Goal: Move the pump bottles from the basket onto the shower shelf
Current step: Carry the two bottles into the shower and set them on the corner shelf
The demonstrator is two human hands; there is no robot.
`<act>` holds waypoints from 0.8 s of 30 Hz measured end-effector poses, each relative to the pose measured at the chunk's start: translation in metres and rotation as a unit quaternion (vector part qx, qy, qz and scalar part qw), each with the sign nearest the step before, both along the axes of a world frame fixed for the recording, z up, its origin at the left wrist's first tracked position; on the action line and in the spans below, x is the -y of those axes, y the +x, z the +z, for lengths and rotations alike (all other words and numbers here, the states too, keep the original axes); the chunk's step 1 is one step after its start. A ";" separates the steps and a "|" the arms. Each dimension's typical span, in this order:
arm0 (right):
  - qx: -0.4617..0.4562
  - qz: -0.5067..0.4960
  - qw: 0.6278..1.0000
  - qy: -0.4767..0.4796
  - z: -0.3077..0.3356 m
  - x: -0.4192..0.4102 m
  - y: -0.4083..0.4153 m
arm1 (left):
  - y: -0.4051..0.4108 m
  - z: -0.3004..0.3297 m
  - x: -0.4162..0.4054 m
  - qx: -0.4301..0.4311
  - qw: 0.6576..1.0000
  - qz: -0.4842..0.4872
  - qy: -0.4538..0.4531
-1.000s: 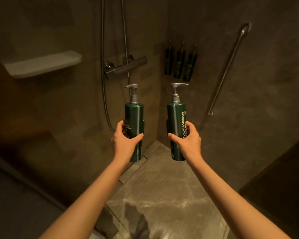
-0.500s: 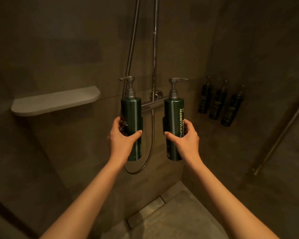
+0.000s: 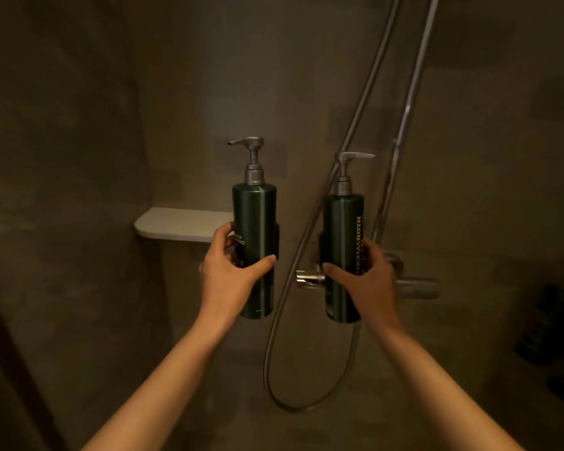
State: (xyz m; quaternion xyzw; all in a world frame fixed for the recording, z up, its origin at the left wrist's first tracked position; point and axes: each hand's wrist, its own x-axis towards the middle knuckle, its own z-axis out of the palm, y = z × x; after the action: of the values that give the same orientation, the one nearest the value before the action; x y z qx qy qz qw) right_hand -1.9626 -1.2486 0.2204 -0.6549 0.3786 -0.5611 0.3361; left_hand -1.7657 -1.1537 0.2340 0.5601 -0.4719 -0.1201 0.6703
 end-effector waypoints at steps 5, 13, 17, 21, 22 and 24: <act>-0.004 0.112 0.993 -0.021 0.049 0.032 0.024 | 0.002 0.046 -0.003 0.002 0.995 0.101 -0.024; 0.023 0.203 0.976 -0.072 0.113 0.058 0.096 | 0.046 0.102 0.009 0.050 0.976 0.208 -0.037; 0.030 0.219 0.972 -0.078 0.120 0.065 0.139 | 0.079 0.103 0.030 0.059 0.968 0.240 -0.040; 0.025 0.235 0.969 -0.070 0.108 0.073 0.183 | 0.122 0.088 0.050 0.037 0.964 0.261 -0.029; 0.024 0.238 0.969 -0.067 0.105 0.076 0.192 | 0.133 0.084 0.053 0.033 0.964 0.261 -0.026; 0.022 0.236 0.969 -0.064 0.101 0.082 0.209 | 0.151 0.075 0.060 0.031 0.965 0.258 -0.024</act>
State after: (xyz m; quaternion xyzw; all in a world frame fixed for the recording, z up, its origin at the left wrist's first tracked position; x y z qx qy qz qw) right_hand -1.7534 -1.3305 0.3216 -0.7337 0.1687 -0.5030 0.4245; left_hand -1.6143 -1.2135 0.3094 0.6498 -0.3345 0.0860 0.6772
